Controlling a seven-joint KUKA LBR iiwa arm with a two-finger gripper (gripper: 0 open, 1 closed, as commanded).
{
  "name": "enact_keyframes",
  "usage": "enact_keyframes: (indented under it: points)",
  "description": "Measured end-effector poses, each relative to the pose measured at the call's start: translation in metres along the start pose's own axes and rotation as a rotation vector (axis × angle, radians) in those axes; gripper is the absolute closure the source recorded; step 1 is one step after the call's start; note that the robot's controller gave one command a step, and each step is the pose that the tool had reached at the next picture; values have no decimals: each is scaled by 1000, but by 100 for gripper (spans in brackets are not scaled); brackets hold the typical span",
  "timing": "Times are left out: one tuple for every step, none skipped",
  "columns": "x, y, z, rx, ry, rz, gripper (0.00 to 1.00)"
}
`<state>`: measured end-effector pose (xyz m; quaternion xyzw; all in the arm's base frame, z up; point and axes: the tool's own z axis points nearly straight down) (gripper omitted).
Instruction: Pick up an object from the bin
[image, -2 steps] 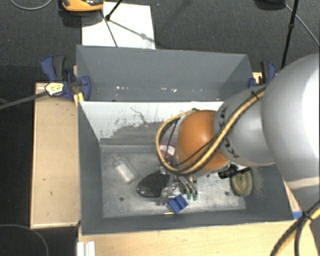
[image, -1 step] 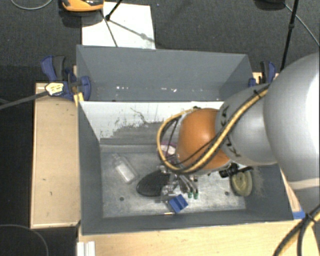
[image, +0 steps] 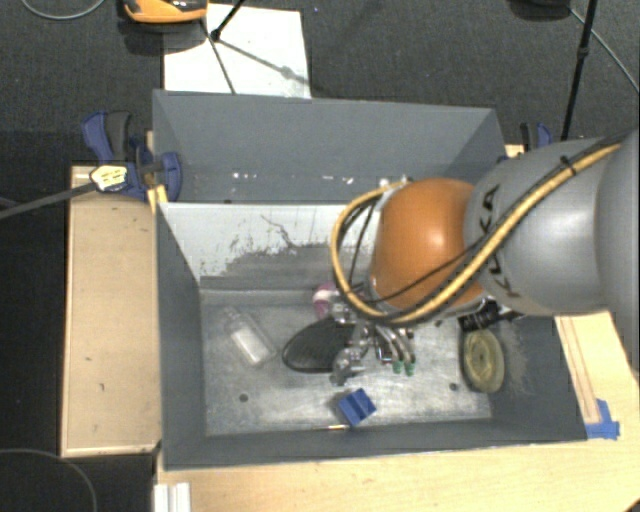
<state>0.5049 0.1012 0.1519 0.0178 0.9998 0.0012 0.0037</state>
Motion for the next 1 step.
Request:
enact_keyframes:
  points:
    - [-1, 0, -30, 1, 3, 1, 100]
